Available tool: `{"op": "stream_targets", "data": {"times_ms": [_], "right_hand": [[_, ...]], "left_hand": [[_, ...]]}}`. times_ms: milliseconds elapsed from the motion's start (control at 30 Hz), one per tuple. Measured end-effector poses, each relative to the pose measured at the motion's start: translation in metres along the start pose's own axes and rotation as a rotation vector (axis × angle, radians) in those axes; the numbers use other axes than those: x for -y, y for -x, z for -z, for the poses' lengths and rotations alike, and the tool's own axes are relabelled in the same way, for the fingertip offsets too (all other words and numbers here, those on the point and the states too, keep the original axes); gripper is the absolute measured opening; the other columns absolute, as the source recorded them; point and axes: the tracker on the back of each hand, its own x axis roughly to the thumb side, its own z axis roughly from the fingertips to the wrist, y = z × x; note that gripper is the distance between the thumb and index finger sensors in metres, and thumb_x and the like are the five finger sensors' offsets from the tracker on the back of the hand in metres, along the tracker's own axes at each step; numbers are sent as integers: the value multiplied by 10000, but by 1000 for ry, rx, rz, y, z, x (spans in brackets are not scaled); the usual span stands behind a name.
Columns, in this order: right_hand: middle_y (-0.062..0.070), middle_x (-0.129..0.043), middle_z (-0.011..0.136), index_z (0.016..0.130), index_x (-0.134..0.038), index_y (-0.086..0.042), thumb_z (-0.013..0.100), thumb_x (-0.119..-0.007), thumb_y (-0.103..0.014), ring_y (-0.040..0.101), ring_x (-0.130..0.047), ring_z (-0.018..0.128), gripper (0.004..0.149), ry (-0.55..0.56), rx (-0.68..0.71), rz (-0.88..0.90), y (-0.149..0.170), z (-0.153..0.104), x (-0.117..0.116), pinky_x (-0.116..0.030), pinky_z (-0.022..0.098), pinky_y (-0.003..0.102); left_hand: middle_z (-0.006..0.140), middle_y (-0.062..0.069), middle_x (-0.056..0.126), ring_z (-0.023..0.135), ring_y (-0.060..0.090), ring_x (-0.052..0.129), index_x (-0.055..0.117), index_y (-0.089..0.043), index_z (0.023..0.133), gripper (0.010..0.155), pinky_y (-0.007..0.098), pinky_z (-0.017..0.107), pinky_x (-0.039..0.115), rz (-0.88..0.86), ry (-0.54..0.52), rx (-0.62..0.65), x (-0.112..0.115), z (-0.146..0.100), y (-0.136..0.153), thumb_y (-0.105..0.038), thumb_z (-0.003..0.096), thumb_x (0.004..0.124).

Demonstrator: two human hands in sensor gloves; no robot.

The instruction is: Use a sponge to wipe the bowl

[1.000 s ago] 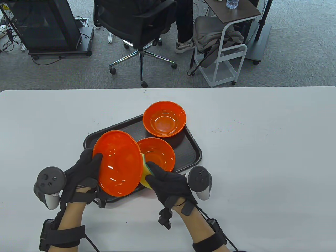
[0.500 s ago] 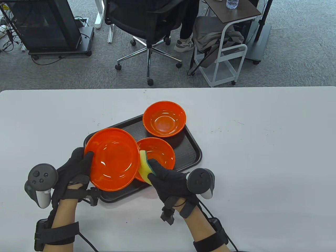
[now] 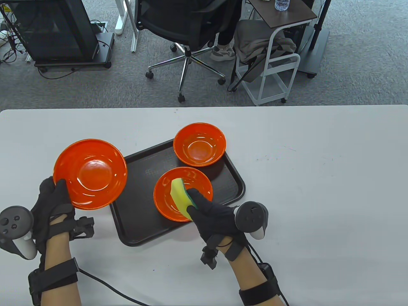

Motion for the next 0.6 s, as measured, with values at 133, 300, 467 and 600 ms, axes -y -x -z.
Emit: {"op": "stream_targets", "data": {"times_ms": [133,300,467,600], "right_hand": [[291,-830,874,972,-566,-22,585,-748,-306,389,-974,611,514,18,-4,12,2,0,5,-746,489,615],[291,-831,873,971,-567,-22,584,-748,-306,389,-976,609,513,30,-7,22,2,0,8,-746,489,615],[292,-829,875,973,-565,-22,585,-748,-306,390,-975,611,514,40,-14,55,3,-2,9,-745,489,615],[292,-828,876,972,-565,-22,586,-747,-307,389,-974,611,513,50,-14,56,3,-2,12,-745,489,615]], "left_hand": [[371,16,980,10,93,932,722,-128,939,542,376,244,922,-98,-43,-123,-8,4,22,-468,521,786],[413,25,973,43,100,942,677,-117,959,558,384,270,916,-89,-65,-216,-7,6,40,-458,526,769],[433,44,970,61,111,948,661,-114,966,563,393,283,912,-78,-30,-338,13,3,68,-450,527,766],[455,57,963,79,115,952,637,-109,977,574,398,296,908,-21,-1,-413,24,1,85,-444,528,761]]}}
